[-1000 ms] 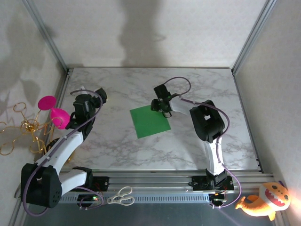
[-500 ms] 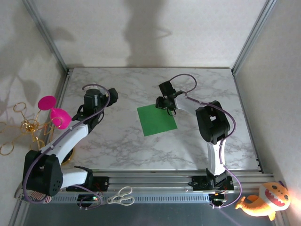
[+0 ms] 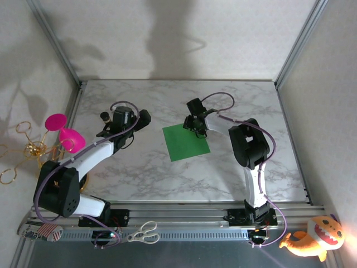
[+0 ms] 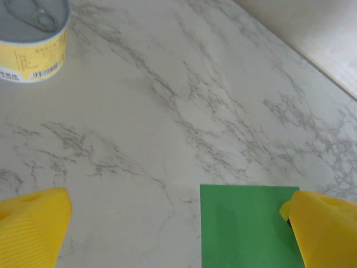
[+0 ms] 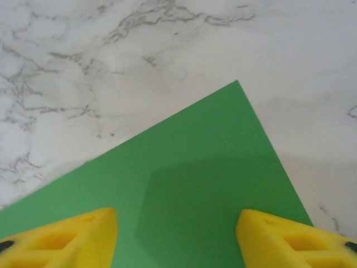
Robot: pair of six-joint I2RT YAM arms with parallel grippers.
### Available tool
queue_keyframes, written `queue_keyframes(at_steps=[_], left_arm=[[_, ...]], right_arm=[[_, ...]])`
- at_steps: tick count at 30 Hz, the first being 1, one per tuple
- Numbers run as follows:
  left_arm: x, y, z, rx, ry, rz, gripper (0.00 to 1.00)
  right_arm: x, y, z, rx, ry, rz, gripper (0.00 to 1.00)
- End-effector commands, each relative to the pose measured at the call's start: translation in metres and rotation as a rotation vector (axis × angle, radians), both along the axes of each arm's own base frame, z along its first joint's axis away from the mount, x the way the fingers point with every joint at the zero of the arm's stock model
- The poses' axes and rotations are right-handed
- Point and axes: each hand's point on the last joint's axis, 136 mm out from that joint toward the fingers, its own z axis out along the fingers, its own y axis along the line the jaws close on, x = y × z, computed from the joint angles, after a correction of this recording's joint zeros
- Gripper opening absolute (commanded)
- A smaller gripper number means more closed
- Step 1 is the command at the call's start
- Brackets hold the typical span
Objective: Fold a paper plane with a square sheet of paper (pick it up from the middle)
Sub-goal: Move the square sheet of paper to the center of the table.
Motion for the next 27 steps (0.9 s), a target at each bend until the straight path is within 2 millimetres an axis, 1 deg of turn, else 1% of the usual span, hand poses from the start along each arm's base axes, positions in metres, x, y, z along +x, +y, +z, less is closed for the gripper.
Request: queue_keyframes(at_steps=[1, 3, 6, 8, 9, 11, 14, 16, 17, 19, 21, 23, 24, 25, 27], left_arm=[[-0.002, -0.011, -0.008, -0.035, 0.045, -0.024, 0.99], [-0.003, -0.014, -0.013, -0.039, 0.062, -0.024, 0.99], [-0.006, -0.018, -0.019, -0.049, 0.087, -0.032, 0.99], [-0.008, -0.023, -0.021, -0.053, 0.098, -0.044, 0.99], [-0.01, -0.026, -0.022, -0.054, 0.102, -0.05, 0.99], [-0.012, -0.031, -0.024, -0.05, 0.113, -0.059, 0.99], [-0.018, -0.043, -0.029, -0.025, 0.14, -0.078, 0.99], [-0.023, -0.053, -0.034, -0.01, 0.161, -0.089, 0.99], [-0.025, -0.059, -0.037, -0.001, 0.17, -0.097, 0.99], [-0.029, -0.074, -0.044, 0.029, 0.198, -0.13, 0.99], [-0.033, -0.09, -0.052, 0.083, 0.232, -0.175, 0.99], [-0.036, -0.106, -0.06, 0.151, 0.269, -0.228, 0.99], [-0.038, -0.118, -0.065, 0.179, 0.289, -0.273, 0.99], [-0.04, -0.127, -0.07, 0.205, 0.306, -0.303, 0.99], [-0.042, -0.139, -0.077, 0.254, 0.327, -0.339, 0.99]], right_arm=[[-0.053, -0.006, -0.034, -0.013, 0.19, -0.158, 0.62], [-0.064, -0.003, -0.034, 0.013, 0.222, -0.232, 0.63], [-0.073, 0.0, -0.029, 0.056, 0.262, -0.33, 0.63], [-0.072, 0.009, -0.02, 0.101, 0.255, -0.321, 0.63], [-0.071, 0.011, -0.014, 0.116, 0.247, -0.324, 0.63], [-0.064, 0.016, 0.006, 0.168, 0.201, -0.315, 0.64], [-0.047, 0.018, 0.046, 0.261, 0.096, -0.282, 0.67], [-0.038, 0.01, 0.069, 0.298, 0.022, -0.268, 0.72], [-0.033, 0.004, 0.077, 0.308, -0.017, -0.255, 0.74], [-0.024, -0.016, 0.086, 0.289, -0.086, -0.235, 0.79], [-0.018, -0.037, 0.086, 0.251, -0.135, -0.2, 0.84], [-0.012, -0.057, 0.088, 0.208, -0.182, -0.181, 0.92], [-0.01, -0.068, 0.088, 0.181, -0.208, -0.173, 0.98], [-0.008, -0.076, 0.091, 0.159, -0.238, -0.159, 0.99], [-0.004, -0.091, 0.094, 0.126, -0.279, -0.151, 0.99]])
